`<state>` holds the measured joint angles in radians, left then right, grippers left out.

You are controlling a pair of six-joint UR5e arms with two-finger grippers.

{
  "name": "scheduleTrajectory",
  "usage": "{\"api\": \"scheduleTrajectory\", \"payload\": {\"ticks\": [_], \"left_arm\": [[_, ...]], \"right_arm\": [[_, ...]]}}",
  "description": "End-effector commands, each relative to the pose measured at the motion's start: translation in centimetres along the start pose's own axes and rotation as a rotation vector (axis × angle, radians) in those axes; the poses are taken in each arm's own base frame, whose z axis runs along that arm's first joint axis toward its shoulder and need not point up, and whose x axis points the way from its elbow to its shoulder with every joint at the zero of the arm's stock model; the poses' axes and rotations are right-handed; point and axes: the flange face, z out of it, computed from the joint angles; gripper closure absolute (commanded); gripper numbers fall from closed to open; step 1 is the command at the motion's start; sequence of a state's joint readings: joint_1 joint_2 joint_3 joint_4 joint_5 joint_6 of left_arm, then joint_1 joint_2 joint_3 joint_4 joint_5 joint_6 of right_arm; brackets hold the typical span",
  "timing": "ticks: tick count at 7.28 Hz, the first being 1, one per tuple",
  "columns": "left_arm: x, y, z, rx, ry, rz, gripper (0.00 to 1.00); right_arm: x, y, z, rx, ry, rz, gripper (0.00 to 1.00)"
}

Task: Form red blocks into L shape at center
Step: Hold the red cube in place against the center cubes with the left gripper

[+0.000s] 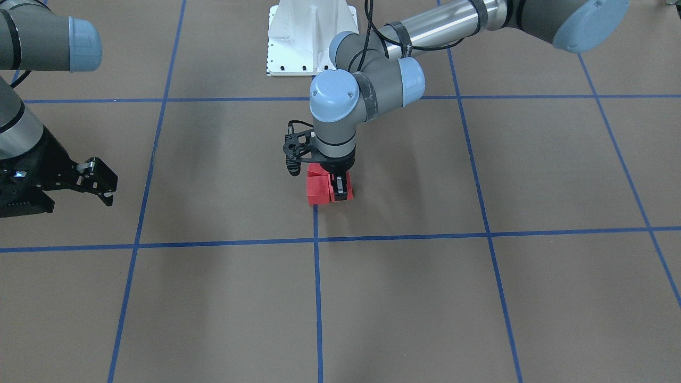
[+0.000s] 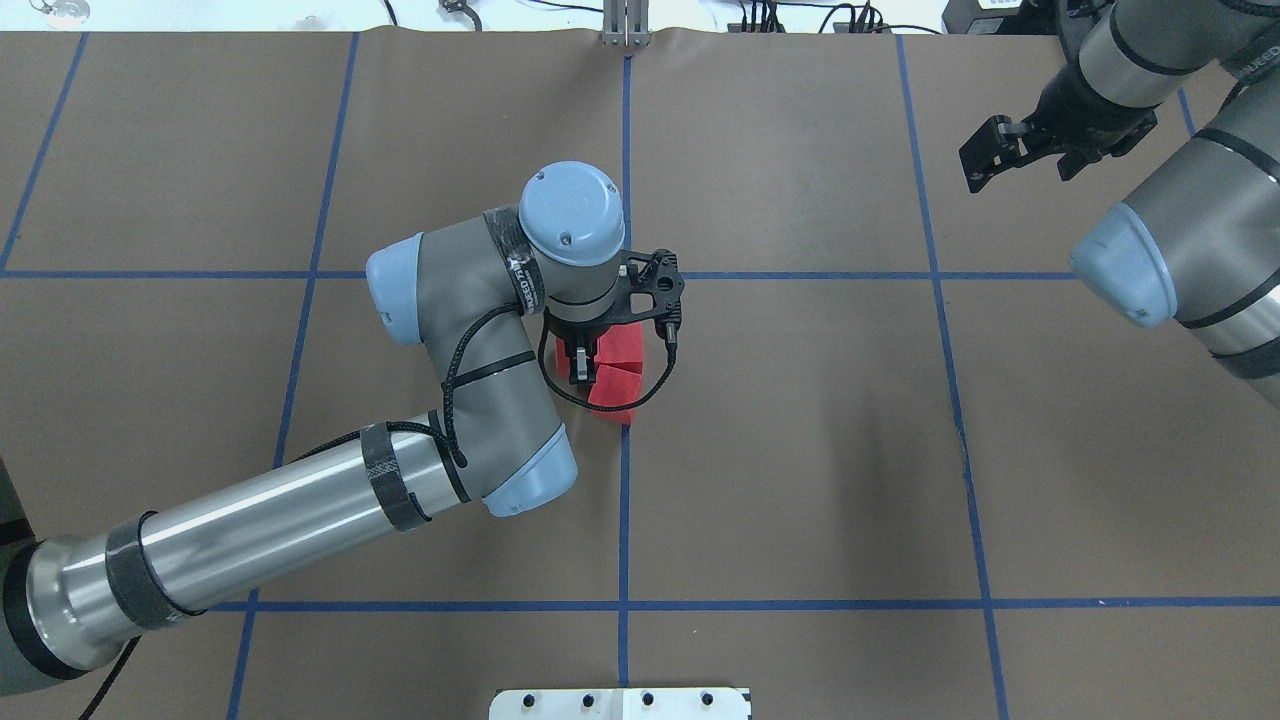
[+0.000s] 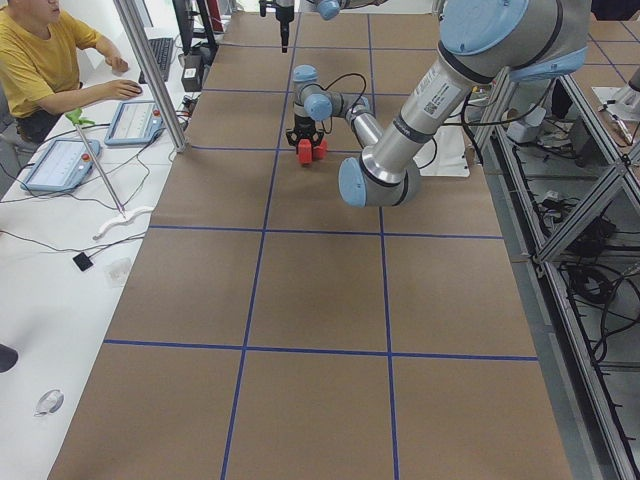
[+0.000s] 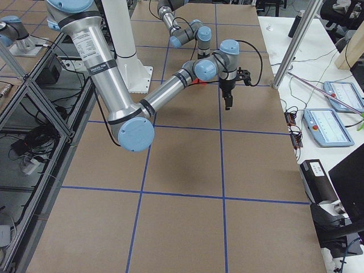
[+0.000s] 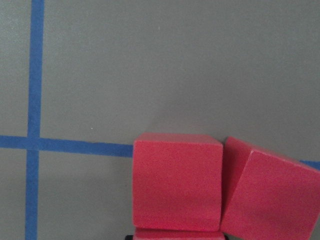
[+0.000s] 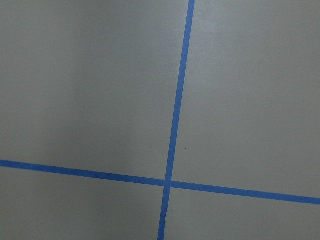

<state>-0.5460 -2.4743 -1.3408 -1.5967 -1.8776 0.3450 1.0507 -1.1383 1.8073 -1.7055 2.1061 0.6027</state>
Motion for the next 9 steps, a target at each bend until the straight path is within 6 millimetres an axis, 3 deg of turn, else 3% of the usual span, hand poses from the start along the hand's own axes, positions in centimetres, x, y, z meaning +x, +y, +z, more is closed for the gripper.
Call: {"api": "scheduleTrajectory", "payload": {"ticks": [1, 5, 9], "left_arm": [[-0.01, 0.0, 0.0, 0.0, 0.0, -0.003, 0.72], [-0.01, 0.1, 0.1, -0.003, 0.001, -0.009, 0.54], [-0.11, 0.14, 0.04, -0.001, -0.001, -0.011, 0.22]], "right_arm": [[0.0, -0.01, 0.0, 0.001, 0.0, 0.0, 0.0], [-0.13, -0.08, -0.11, 0.002, -0.001, -0.001, 0.0], [-0.13, -0.08, -0.11, 0.002, -0.001, -0.001, 0.0]]}}
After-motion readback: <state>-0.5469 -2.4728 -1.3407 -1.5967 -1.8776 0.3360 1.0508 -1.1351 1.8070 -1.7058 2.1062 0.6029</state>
